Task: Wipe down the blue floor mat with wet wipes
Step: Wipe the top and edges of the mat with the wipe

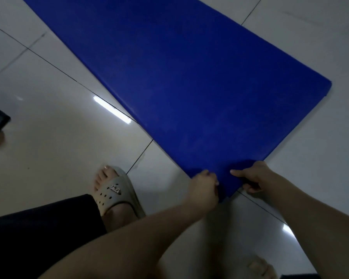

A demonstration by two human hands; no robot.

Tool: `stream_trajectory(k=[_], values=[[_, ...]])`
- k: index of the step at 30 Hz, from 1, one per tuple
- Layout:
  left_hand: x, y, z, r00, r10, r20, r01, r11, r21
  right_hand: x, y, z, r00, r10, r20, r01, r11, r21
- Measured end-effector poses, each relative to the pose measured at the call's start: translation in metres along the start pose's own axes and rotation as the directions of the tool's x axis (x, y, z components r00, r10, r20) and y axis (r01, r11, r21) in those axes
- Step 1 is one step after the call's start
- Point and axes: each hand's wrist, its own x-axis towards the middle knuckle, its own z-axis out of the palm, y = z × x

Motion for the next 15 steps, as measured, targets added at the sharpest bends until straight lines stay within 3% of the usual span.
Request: stream_trajectory(k=[3, 5, 8, 11, 15], values=[[0.007, 0.002, 0.003, 0.993, 0.092, 0.069, -0.102, 0.982, 0.159, -0.002, -0.002, -0.001, 1.000, 0.001, -0.029, -0.001, 1.000, -0.027], [0.017, -0.016, -0.013, 0.995, 0.099, 0.011, -0.099, 0.968, 0.232, -0.003, -0.001, -0.001, 1.000, -0.006, -0.015, 0.005, 1.000, -0.017], [0.037, -0.059, -0.051, 0.984, -0.003, -0.179, 0.049, 0.967, 0.250, -0.004, 0.000, -0.001, 0.999, -0.040, 0.005, 0.039, 0.999, 0.026], [0.056, -0.100, -0.090, 0.909, -0.187, -0.372, 0.256, 0.956, 0.145, -0.003, 0.001, -0.001, 0.998, -0.064, -0.008, 0.065, 0.998, 0.023], [0.053, -0.088, -0.076, 0.826, -0.307, -0.473, 0.352, 0.936, 0.007, -0.003, 0.002, -0.002, 0.998, -0.061, 0.010, 0.061, 0.998, 0.024]])
